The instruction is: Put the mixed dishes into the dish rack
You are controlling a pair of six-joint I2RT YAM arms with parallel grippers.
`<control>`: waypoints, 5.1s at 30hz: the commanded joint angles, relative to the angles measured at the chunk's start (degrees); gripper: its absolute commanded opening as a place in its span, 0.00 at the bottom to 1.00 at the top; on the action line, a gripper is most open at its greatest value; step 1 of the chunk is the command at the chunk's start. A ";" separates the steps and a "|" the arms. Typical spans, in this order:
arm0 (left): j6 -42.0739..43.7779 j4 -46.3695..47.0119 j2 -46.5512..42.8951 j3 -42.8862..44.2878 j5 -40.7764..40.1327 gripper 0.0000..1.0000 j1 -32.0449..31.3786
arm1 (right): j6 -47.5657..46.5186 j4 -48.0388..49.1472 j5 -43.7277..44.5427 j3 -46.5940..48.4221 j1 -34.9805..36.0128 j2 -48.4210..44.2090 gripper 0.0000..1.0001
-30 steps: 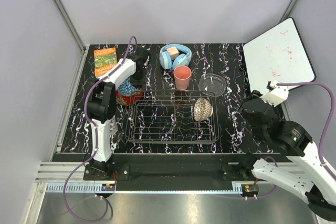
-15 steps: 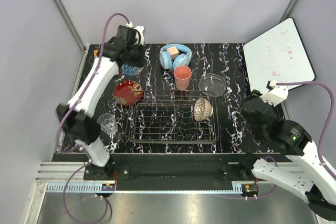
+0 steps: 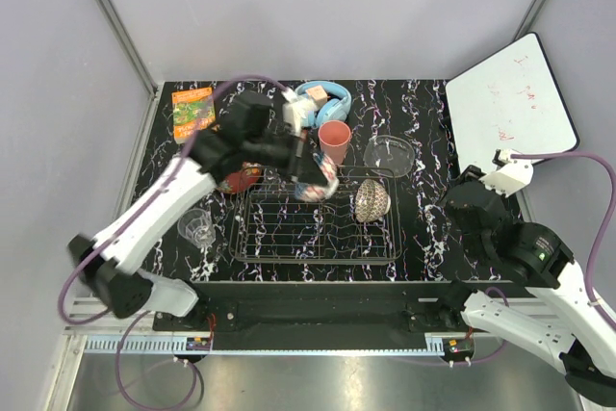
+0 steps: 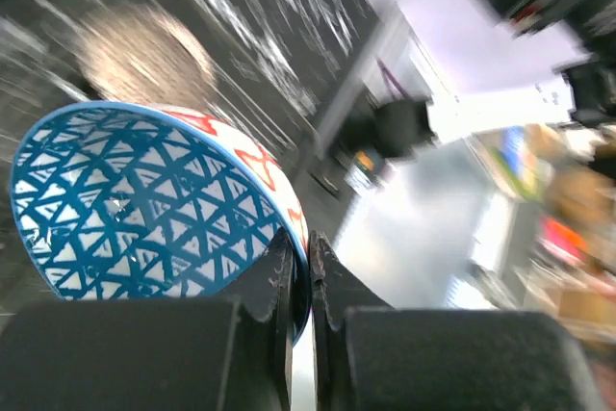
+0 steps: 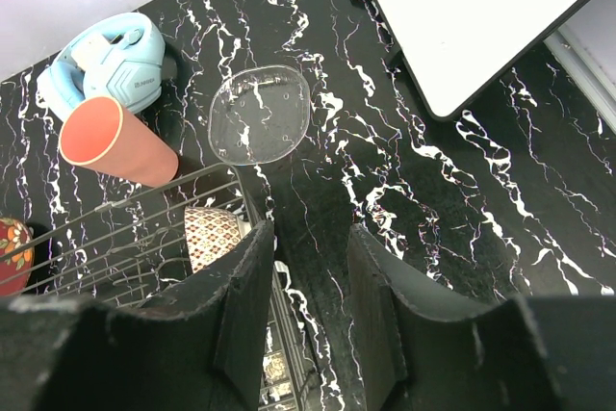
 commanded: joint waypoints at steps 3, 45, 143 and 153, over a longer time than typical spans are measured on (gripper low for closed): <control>-15.99 19.55 9.33 -0.21 13.51 0.00 -9.51 | 1.72 -2.02 2.47 0.85 0.02 -0.74 0.45; -42.10 31.87 28.23 -6.26 11.32 0.05 -11.46 | 1.99 -4.83 0.10 3.49 -0.07 -0.74 0.44; 24.70 -11.55 3.89 -4.41 -11.27 0.99 25.11 | 34.87 -32.87 -13.96 23.00 18.82 52.61 0.71; 24.70 -11.29 7.40 -3.80 -21.81 0.99 18.70 | 32.75 -32.96 -16.95 15.36 18.12 43.47 0.77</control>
